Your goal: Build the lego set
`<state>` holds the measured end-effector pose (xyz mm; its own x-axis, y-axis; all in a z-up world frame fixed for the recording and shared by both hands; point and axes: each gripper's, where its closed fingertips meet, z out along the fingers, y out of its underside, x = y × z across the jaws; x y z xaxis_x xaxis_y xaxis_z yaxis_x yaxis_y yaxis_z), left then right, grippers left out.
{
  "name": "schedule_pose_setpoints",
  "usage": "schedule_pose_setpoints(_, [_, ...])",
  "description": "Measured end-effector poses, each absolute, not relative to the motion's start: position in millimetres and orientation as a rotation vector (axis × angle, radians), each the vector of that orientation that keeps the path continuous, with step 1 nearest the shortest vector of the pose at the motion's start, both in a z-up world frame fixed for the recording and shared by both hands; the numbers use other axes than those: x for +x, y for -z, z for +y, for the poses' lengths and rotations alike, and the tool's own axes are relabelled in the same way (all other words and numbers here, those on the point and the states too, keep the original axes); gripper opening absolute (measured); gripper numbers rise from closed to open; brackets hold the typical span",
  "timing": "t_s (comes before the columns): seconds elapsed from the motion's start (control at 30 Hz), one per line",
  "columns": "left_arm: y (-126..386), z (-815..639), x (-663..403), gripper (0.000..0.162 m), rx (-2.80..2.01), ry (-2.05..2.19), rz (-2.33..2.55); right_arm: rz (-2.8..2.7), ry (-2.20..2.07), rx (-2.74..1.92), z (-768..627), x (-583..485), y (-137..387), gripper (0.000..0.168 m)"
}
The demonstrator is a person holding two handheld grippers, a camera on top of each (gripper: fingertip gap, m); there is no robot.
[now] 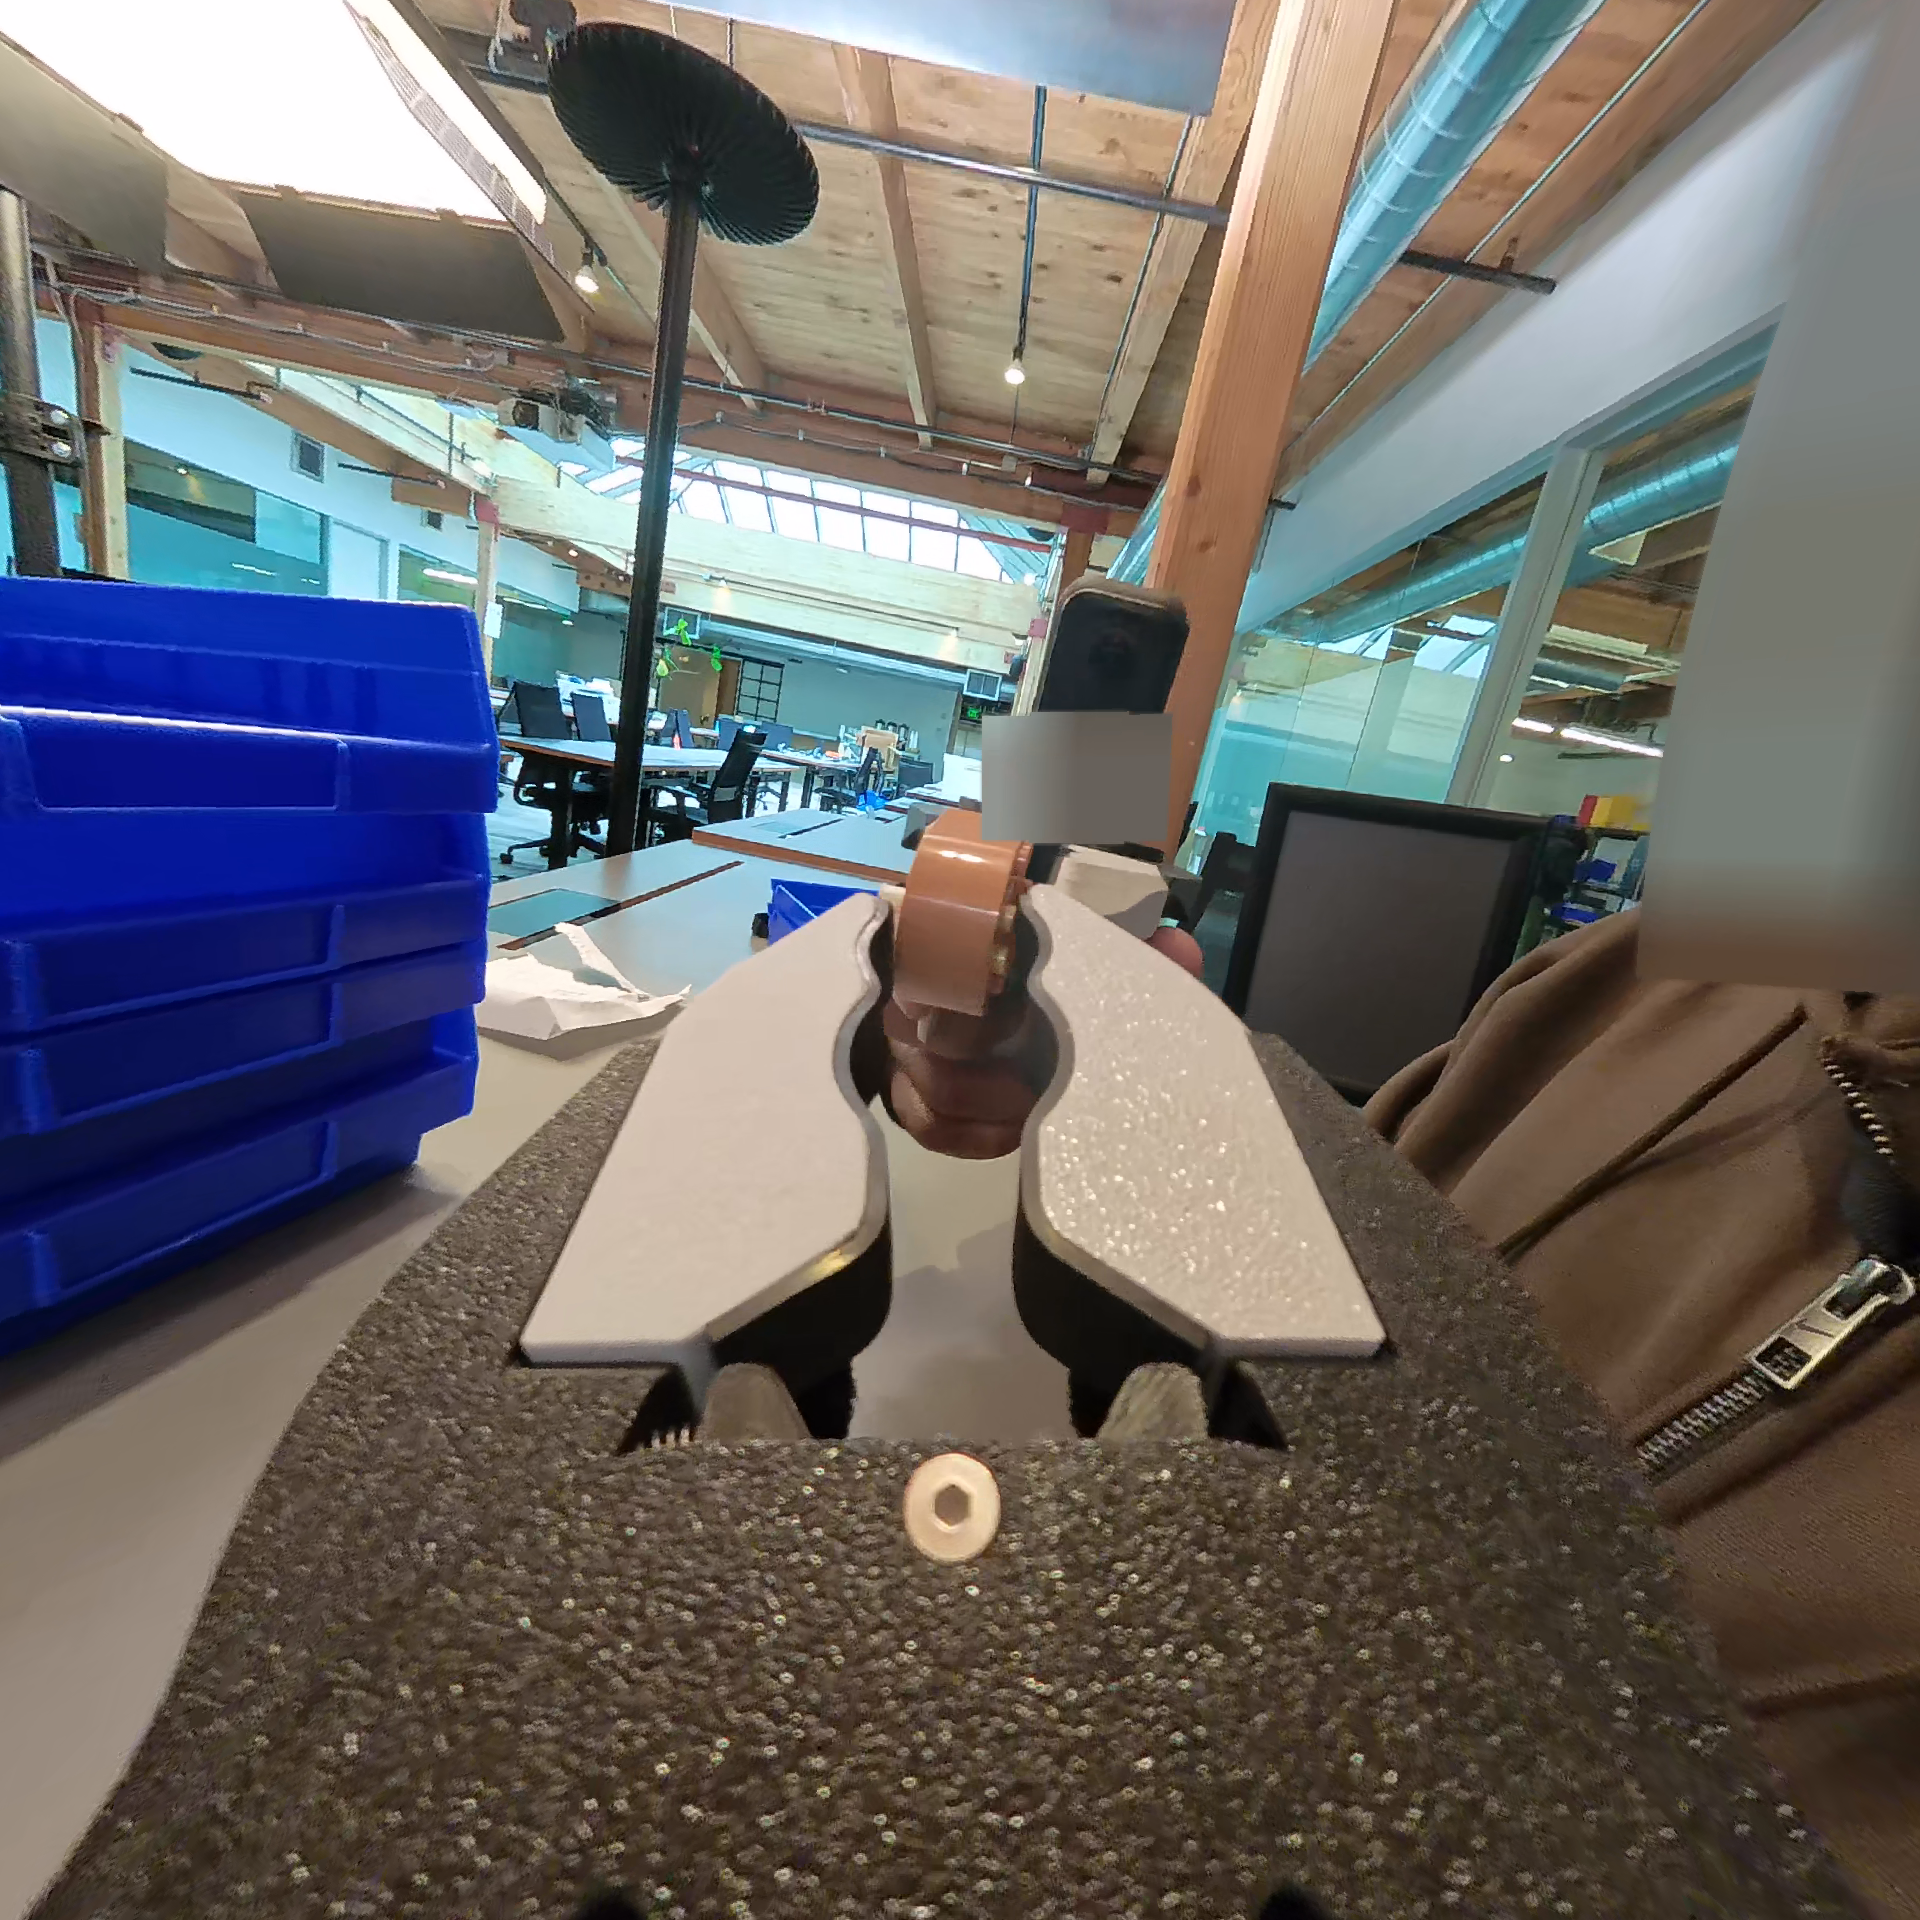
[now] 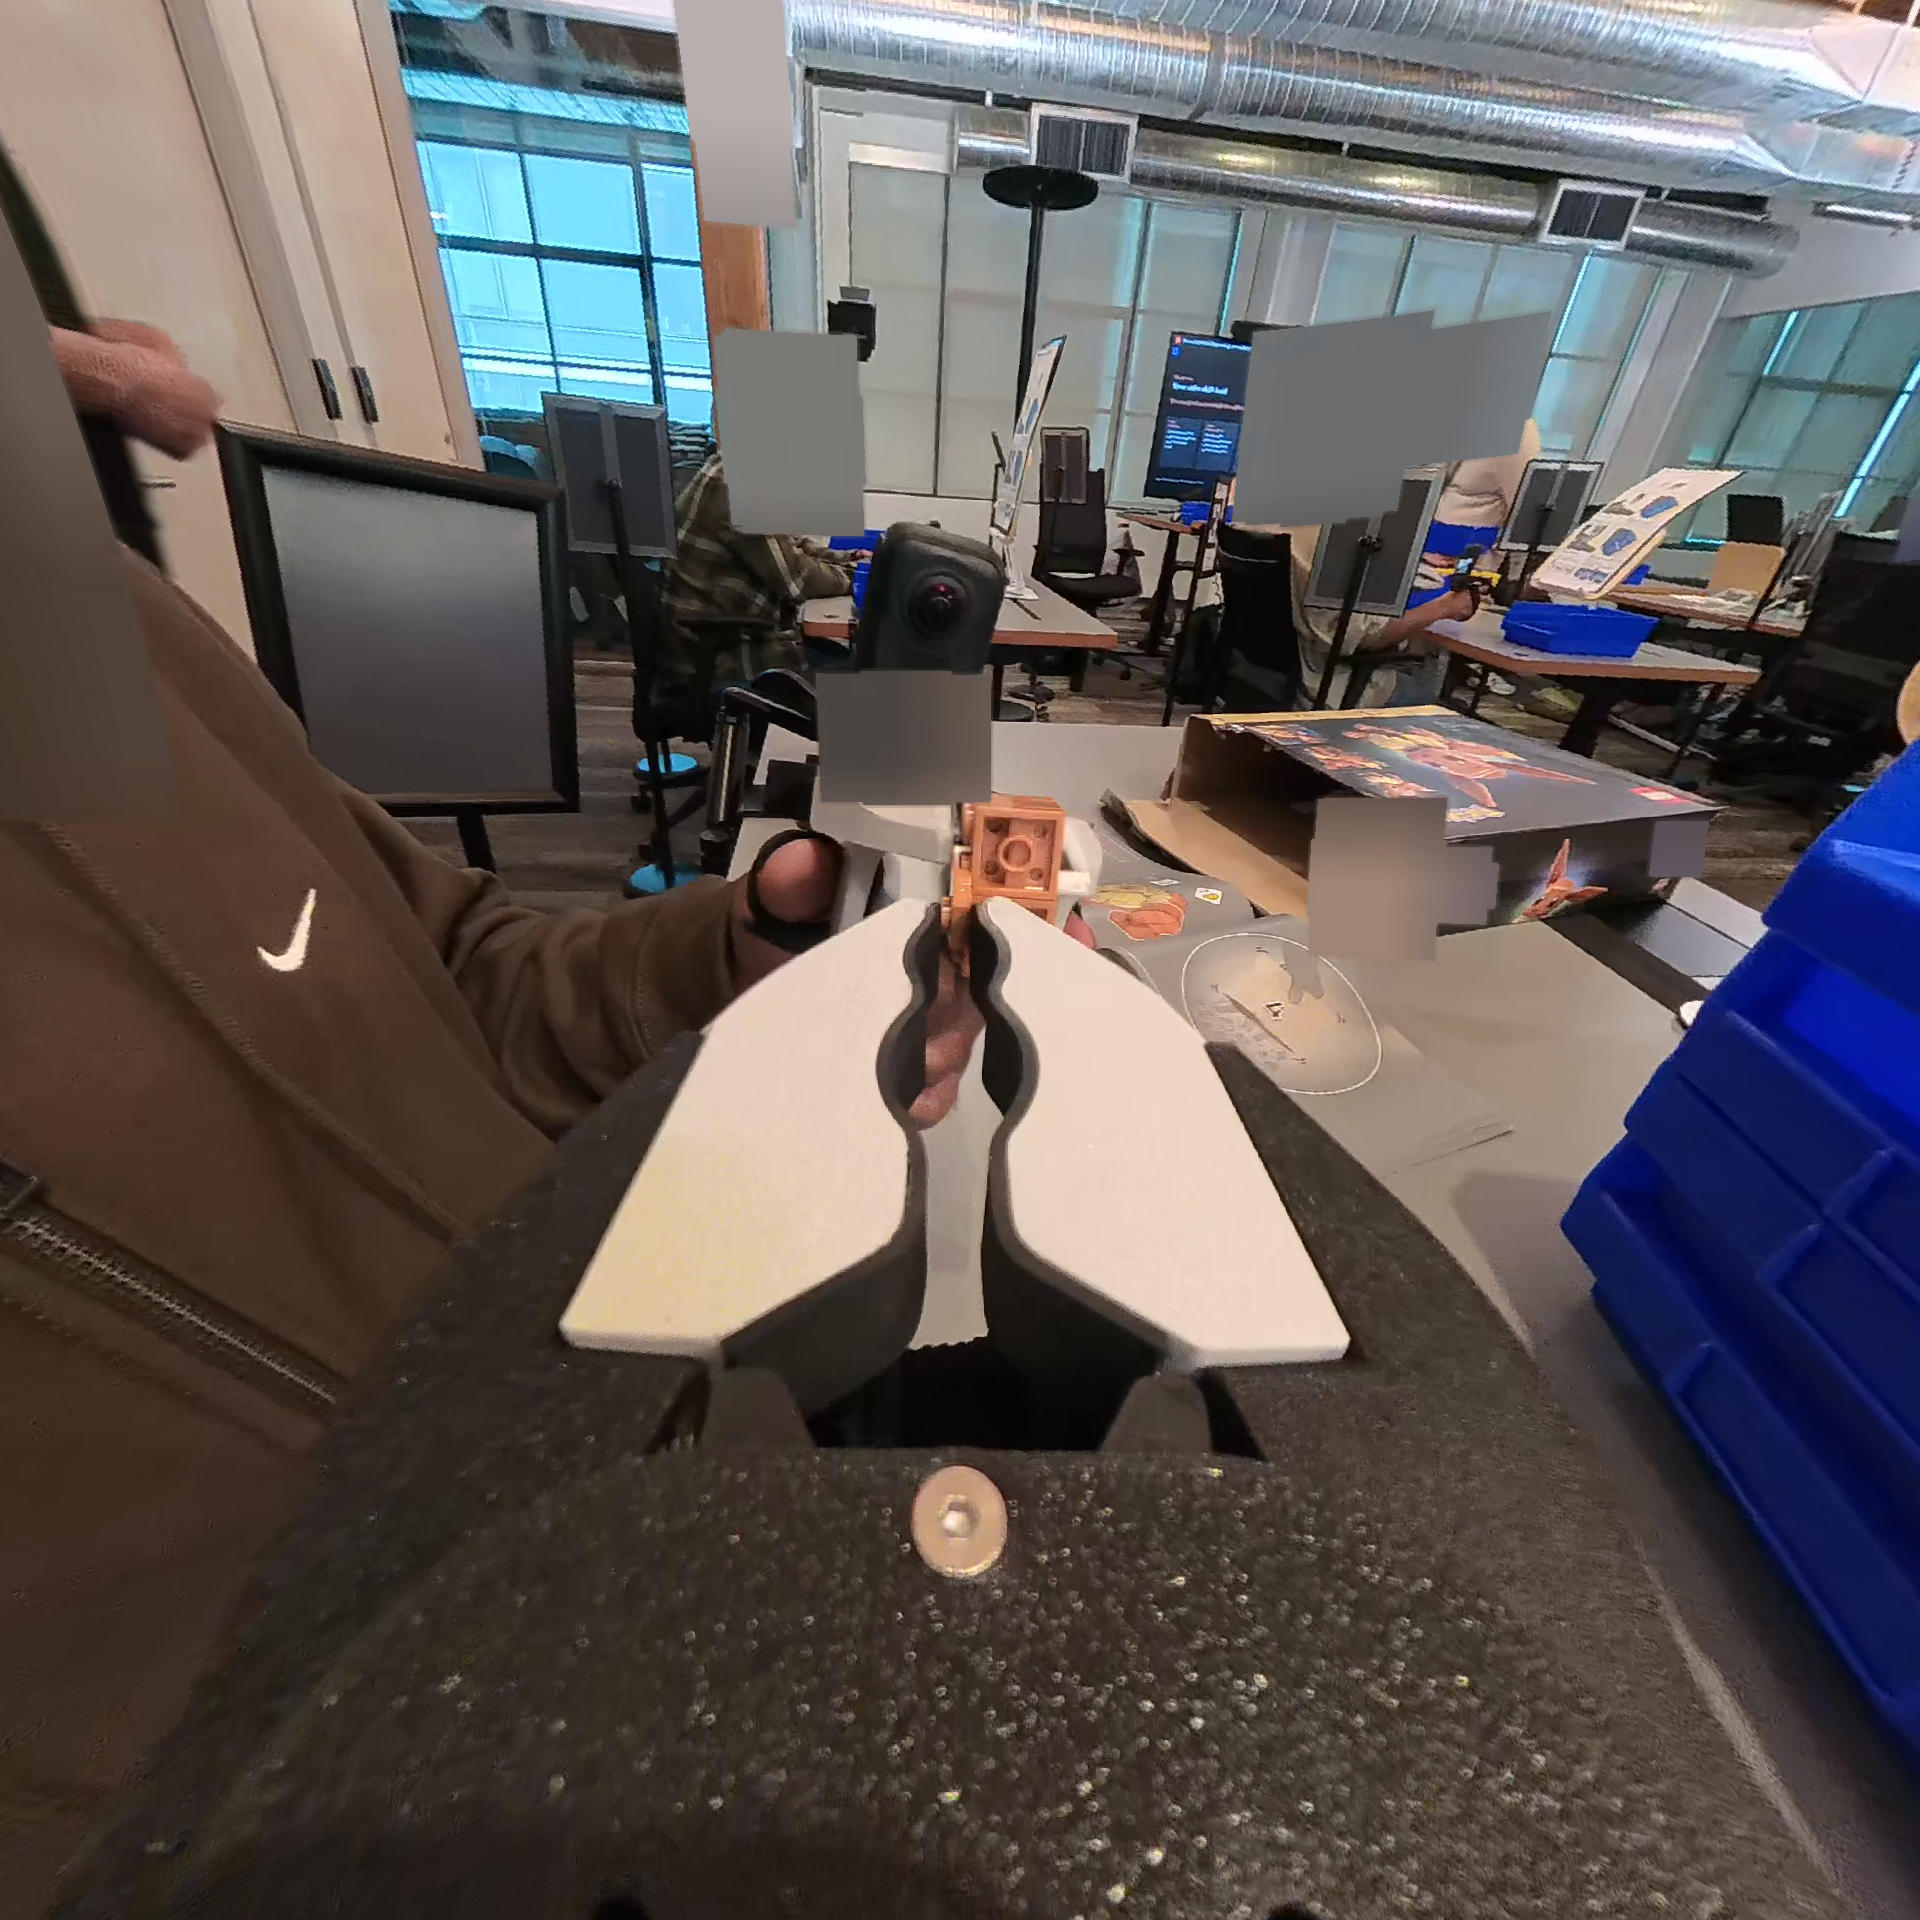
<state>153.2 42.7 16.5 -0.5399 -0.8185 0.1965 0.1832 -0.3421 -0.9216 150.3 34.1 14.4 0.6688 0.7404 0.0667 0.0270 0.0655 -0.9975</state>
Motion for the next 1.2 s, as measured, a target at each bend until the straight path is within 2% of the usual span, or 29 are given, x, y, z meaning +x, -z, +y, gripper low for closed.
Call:
schedule_pose_setpoints(0.5, [-7,46,160,0.02,-0.891,1.646,1.288,-0.672,-0.488,-1.46,43,156,-8,0.006])
schedule_pose_setpoints(0.83, [-1,61,167,0.019,-0.832,1.128,1.267,-0.6,-0.46,-1.566,54,163,3,0.005])
schedule_pose_setpoints(1.03, [-7,64,164,0.019,-0.884,1.292,1.217,-0.609,-0.372,-1.542,56,168,0,0.005])
schedule_pose_setpoints(1.2, [-13,71,160,0.019,-0.97,1.619,1.128,-0.587,-0.055,-1.488,65,196,-27,0.005])
